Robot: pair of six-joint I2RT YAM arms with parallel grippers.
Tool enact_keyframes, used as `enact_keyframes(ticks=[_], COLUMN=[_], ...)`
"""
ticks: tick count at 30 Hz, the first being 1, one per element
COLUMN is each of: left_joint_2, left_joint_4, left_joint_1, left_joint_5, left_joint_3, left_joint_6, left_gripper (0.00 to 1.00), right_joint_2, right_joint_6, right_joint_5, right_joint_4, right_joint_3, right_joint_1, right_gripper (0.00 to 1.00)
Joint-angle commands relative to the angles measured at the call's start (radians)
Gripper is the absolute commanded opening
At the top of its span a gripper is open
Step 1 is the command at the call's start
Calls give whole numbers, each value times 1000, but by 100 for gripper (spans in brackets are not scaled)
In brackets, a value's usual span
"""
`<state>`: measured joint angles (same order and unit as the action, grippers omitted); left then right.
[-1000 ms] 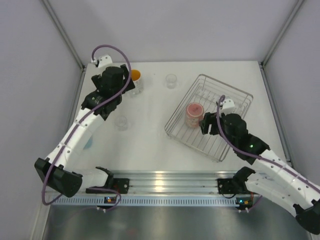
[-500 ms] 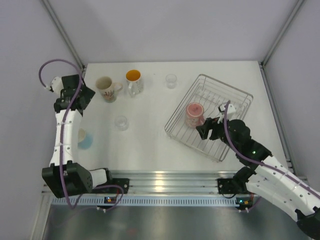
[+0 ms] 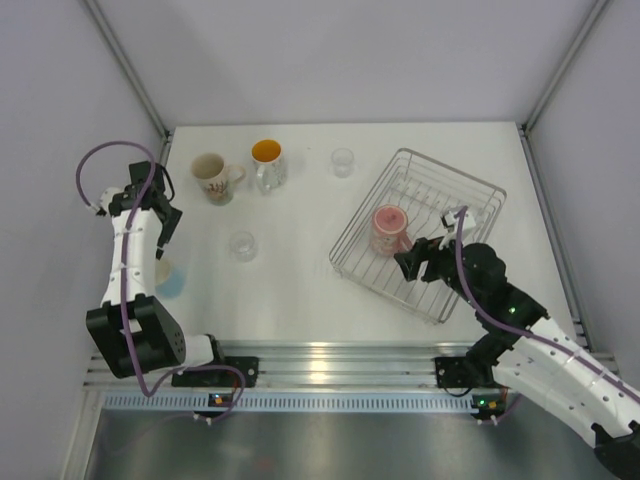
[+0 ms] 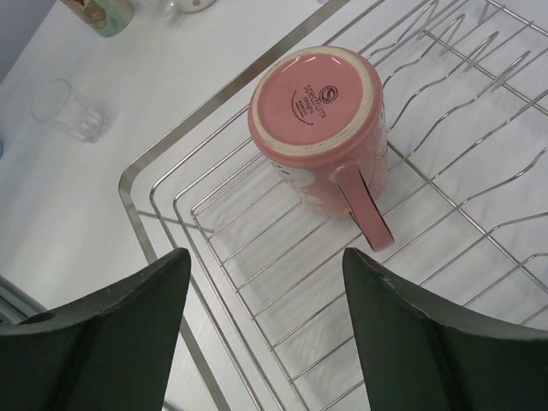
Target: Load the cups into the dish rack
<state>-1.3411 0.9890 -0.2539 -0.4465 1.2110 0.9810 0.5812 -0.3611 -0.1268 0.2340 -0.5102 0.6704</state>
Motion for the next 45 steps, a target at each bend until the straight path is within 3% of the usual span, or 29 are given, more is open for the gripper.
enact_keyframes(ticks=[1, 5, 13, 19, 24, 29, 37, 45], left_joint_2=[-1, 17, -18, -26, -50, -72, -40, 31], left_joint_4=[39, 40, 37, 24, -35, -99, -118, -115], left_joint_1=[-4, -5, -4, -5, -5, -5, -5, -4], left_joint_5=[-90, -179, -84, -103, 0, 83, 141, 356], left_joint_3=[-4, -36, -82, -93, -133, -183, -174, -39], left_joint_6=[-54, -54, -62, -111, -154, -179, -234, -329], left_gripper=[73, 74, 68, 66, 63, 52, 1, 0], right_joint_2=[3, 34, 83, 91, 97, 95, 80, 77], right_joint_6=[-13, -27, -38, -47, -53, -59, -64, -23], right_joint_5=[12, 30, 81, 81, 90, 92, 90, 153], right_joint_4=[-19, -44, -62, -71, -73, -73, -67, -61], right_joint_3=[-8, -10, -24, -10, -13, -8, -2, -34], right_joint_1=[-14, -14, -14, -14, -14, -14, -14, -12], right_gripper=[72, 72, 72, 72, 72, 72, 72, 72])
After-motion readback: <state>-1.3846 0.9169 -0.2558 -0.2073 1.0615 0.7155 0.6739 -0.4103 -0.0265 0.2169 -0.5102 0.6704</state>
